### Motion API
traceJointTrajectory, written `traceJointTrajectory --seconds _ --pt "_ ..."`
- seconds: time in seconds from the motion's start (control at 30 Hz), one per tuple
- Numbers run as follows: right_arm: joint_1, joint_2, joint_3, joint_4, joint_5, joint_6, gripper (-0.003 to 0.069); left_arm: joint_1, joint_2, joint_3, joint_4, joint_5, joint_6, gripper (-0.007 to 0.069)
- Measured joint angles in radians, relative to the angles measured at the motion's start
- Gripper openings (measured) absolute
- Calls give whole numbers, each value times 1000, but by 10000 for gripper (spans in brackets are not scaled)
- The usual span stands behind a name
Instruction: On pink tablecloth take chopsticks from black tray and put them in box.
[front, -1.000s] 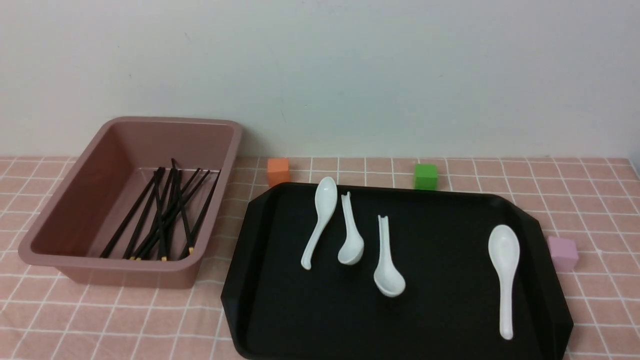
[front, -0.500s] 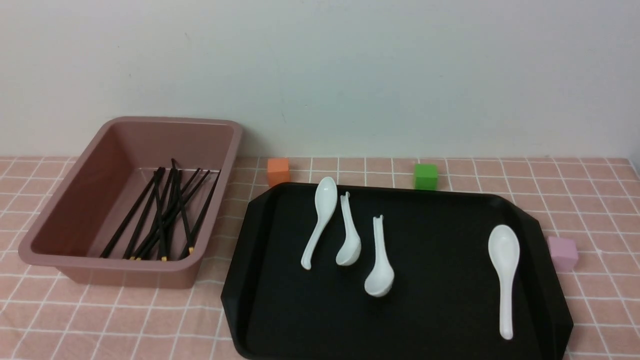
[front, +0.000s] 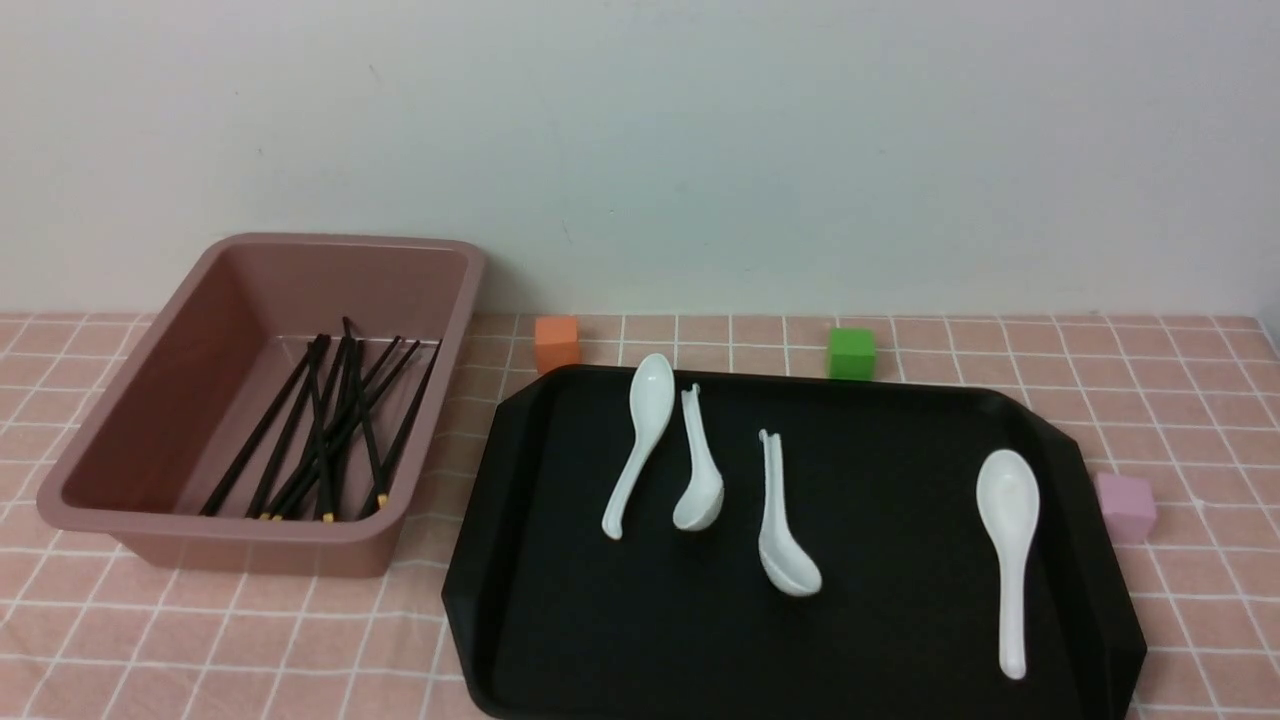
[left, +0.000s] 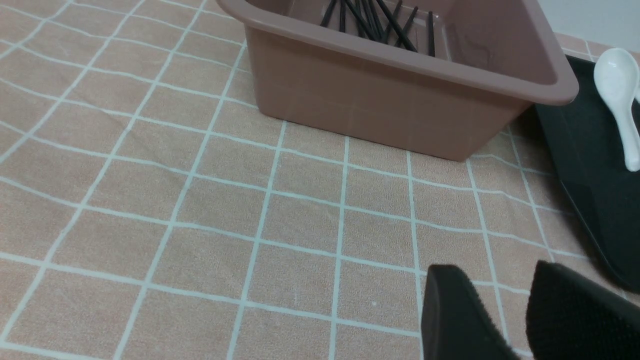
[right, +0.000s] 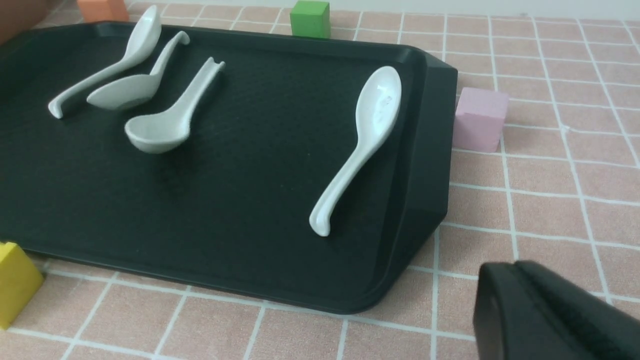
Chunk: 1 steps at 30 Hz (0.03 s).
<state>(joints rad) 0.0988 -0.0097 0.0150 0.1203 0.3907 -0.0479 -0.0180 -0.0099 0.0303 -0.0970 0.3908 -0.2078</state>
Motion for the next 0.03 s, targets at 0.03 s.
traceJointTrajectory --seconds 0.03 --pt "0 0 0 0 0 0 40 0 0 0 0 0 0 239"
